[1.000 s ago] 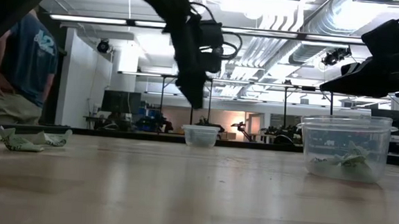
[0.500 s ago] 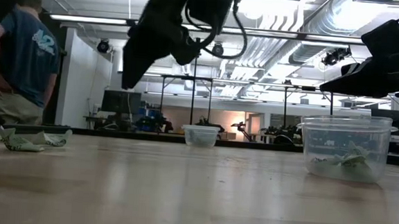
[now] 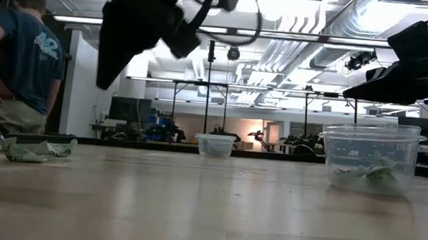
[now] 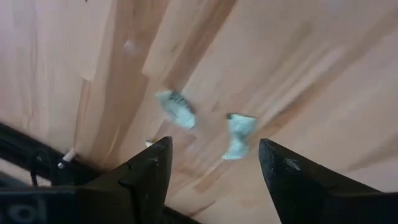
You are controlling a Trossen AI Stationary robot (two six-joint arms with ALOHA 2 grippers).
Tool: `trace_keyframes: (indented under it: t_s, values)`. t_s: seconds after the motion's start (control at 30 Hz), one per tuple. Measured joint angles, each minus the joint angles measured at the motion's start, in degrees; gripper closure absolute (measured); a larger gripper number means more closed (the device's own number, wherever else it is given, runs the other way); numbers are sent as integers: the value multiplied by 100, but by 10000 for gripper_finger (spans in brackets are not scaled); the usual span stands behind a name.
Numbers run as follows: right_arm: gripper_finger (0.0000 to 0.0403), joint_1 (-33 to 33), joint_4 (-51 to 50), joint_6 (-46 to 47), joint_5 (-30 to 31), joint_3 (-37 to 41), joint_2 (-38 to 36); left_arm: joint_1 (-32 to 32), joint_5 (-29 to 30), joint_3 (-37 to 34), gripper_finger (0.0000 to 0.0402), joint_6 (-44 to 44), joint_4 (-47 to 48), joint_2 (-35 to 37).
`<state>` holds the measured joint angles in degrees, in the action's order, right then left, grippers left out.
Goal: Pick and place Stevia / Truvia into bins
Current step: Put the light green stevia packet into the top transparent container
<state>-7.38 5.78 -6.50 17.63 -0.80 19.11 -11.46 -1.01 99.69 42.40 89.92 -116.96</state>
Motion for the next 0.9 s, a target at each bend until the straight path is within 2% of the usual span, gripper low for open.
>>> trace_keyframes:
  t_s: [0.2,0.3,0.47,0.6,0.73,0.9]
  values:
    - [402,0,2,26,0,0,-2,100,-5,-1295,132,230,-60,497]
    - [402,-1,2,26,0,0,-2,104,-68,-2037,131,331,-621,976]
    - [402,0,58,21,1,0,-3,44,-116,-3004,131,364,-2251,2076]
    - [402,0,93,17,20,0,-2,62,-109,-3398,131,1285,-2604,2650]
    - [402,0,93,21,22,0,-2,57,-190,-3520,131,2516,-2156,2703]
    - [402,0,90,7,22,0,0,55,-320,-3653,131,3141,-2223,2651]
